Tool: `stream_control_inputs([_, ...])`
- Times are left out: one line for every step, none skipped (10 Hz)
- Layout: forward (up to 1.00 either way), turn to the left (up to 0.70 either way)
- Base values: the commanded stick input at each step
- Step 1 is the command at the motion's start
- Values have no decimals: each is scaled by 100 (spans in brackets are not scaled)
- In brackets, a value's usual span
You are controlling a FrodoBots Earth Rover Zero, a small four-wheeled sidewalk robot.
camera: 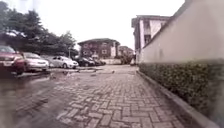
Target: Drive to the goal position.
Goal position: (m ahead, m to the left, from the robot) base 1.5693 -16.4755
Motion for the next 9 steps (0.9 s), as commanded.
stream_control_inputs([69,-8])
stream_control_inputs([69,2])
stream_control_inputs([69,2])
stream_control_inputs([69,2])
stream_control_inputs([69,2])
stream_control_inputs([69,3])
stream_control_inputs([69,3])
stream_control_inputs([69,3])
stream_control_inputs([69,3])
